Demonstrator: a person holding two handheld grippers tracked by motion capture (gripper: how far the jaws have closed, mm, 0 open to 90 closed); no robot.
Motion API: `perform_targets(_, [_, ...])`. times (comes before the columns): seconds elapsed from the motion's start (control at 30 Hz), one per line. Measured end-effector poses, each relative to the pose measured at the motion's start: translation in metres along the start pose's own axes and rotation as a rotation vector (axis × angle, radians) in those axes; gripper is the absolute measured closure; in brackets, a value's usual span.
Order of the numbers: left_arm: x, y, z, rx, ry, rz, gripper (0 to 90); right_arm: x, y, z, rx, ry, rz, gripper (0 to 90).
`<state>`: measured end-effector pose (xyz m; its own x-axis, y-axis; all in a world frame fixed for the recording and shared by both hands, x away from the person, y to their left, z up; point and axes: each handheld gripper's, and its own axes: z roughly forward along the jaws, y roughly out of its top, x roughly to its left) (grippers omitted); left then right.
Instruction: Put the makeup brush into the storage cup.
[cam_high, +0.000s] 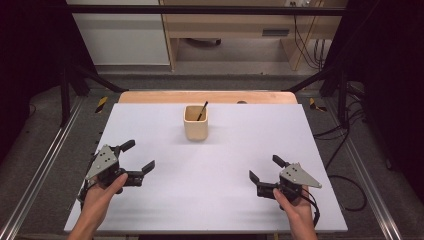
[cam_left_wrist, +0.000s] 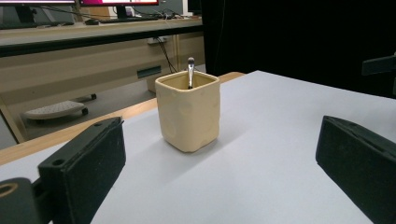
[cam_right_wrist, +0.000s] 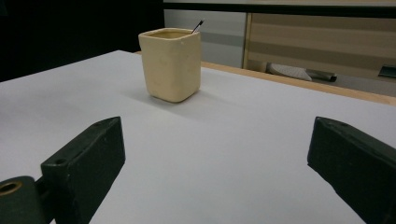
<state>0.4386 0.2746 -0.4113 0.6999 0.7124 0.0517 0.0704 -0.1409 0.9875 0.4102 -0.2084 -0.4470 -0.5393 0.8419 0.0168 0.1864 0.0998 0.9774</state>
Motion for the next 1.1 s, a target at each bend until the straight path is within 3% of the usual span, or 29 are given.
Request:
perform_targets(0.67, [0.008,-0.019,-0.021,-0.025,0.027,0.003,1.2,-0.001,0.001,-0.002,-0.009,0.005,-0.013,4.3])
perform_targets(1.1, [0.008,-0.032,-0.03,-0.041,0.036,0.0,1.1,-0.006,0.0,-0.008,-0.06,0.004,-0.06,4.2])
